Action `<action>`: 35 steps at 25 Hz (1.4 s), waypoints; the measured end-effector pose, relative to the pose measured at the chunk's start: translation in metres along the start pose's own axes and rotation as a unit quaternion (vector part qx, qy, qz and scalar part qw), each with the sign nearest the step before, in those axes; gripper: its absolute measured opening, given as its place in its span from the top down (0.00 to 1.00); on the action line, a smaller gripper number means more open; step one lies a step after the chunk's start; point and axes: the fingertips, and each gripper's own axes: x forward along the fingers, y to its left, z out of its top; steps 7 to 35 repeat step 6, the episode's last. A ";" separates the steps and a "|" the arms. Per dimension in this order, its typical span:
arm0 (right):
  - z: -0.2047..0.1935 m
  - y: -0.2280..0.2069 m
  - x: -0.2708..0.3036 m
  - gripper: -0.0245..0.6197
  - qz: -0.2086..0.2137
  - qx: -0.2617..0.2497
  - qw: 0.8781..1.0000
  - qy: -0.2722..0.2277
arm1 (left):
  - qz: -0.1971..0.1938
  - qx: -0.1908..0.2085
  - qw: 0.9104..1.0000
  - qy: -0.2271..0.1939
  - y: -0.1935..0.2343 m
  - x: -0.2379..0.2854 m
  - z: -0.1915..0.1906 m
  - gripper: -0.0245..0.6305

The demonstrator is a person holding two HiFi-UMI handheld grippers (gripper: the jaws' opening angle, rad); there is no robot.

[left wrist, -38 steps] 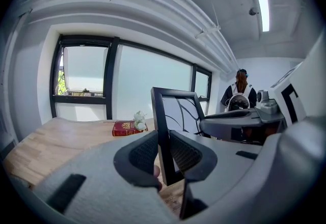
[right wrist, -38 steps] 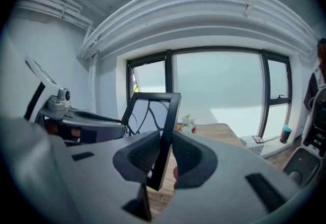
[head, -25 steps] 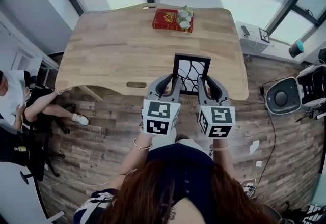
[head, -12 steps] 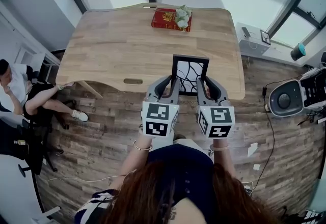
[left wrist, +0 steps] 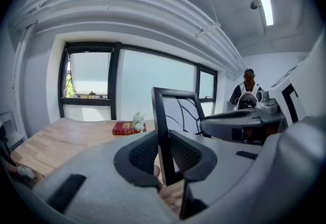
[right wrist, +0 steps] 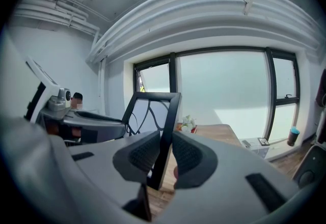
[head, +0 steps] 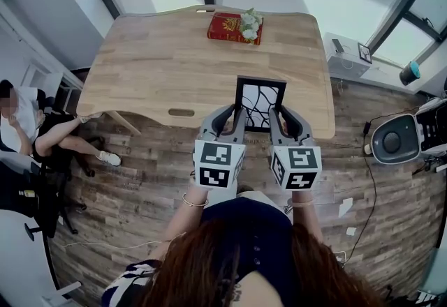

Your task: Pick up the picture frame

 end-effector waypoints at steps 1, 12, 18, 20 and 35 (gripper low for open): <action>0.000 0.000 0.001 0.84 0.000 0.000 1.000 0.001 | 0.001 -0.001 1.000 0.000 0.000 0.001 0.000 0.83; -0.002 0.000 0.006 0.84 0.001 0.002 1.000 0.004 | 0.002 -0.004 1.000 0.005 0.005 0.003 -0.003 0.83; -0.002 0.000 0.006 0.84 0.001 0.002 1.000 0.004 | 0.002 -0.004 1.000 0.005 0.005 0.003 -0.003 0.83; -0.002 0.000 0.006 0.84 0.001 0.002 1.000 0.004 | 0.002 -0.004 1.000 0.005 0.005 0.003 -0.003 0.83; -0.002 0.000 0.006 0.84 0.001 0.002 1.000 0.004 | 0.002 -0.004 1.000 0.005 0.005 0.003 -0.003 0.83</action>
